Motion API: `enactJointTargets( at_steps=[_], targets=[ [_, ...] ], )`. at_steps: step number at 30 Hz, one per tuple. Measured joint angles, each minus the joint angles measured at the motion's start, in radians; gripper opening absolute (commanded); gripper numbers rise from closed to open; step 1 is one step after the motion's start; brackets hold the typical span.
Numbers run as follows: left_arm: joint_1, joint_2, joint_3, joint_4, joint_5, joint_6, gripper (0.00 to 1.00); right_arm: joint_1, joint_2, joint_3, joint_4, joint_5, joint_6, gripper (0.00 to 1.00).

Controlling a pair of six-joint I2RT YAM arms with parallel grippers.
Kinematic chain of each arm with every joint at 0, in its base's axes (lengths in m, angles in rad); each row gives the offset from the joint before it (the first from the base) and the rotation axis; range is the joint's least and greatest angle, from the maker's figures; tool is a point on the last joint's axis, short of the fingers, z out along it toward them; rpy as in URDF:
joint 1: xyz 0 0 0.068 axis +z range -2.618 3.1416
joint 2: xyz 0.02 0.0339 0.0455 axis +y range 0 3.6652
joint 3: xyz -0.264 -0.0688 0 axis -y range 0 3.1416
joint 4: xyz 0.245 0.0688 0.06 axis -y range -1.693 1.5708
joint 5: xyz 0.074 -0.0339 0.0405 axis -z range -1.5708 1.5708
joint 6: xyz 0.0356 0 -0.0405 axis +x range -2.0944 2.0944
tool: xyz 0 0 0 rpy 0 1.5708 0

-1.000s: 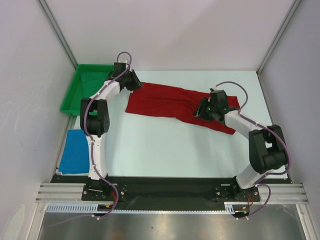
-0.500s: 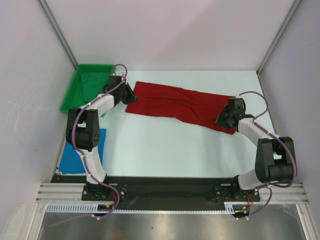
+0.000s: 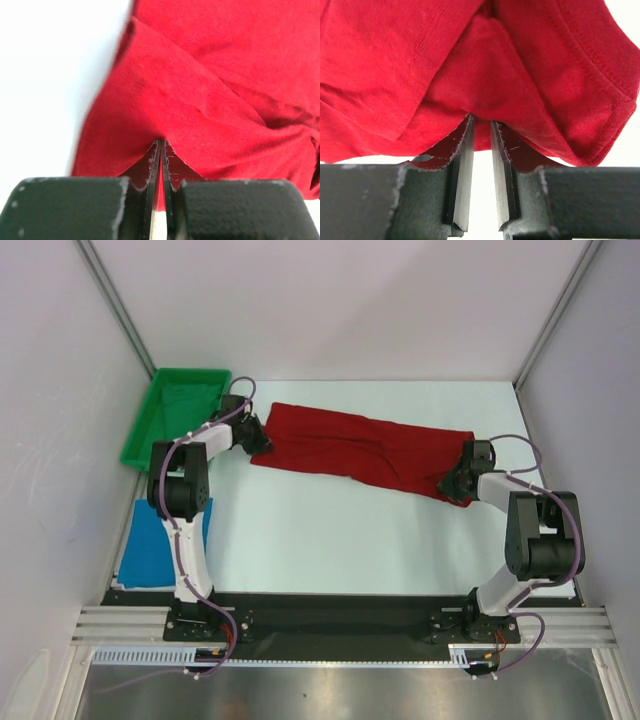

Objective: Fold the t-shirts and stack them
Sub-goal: Fold the tshirt

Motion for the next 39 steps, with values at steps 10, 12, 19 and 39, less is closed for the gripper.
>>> enactJointTargets(
  at_steps=[10, 12, 19, 39],
  targets=[
    [0.042, 0.042, 0.109, -0.126, -0.008, 0.079, 0.1, -0.098, 0.046, 0.043, -0.011, -0.102, 0.045, 0.29],
    [0.042, 0.042, 0.11, -0.134, -0.01, 0.094, 0.11, -0.13, 0.053, 0.052, -0.01, -0.112, 0.039, 0.29],
    [0.042, 0.038, 0.109, -0.147, -0.002, 0.133, 0.14, -0.197, 0.05, 0.062, -0.019, -0.073, -0.011, 0.37],
    [0.031, -0.587, -0.305, -0.1, -0.066, 0.126, 0.65, -0.168, -0.224, -0.018, -0.091, -0.128, -0.068, 0.7]
  ],
)
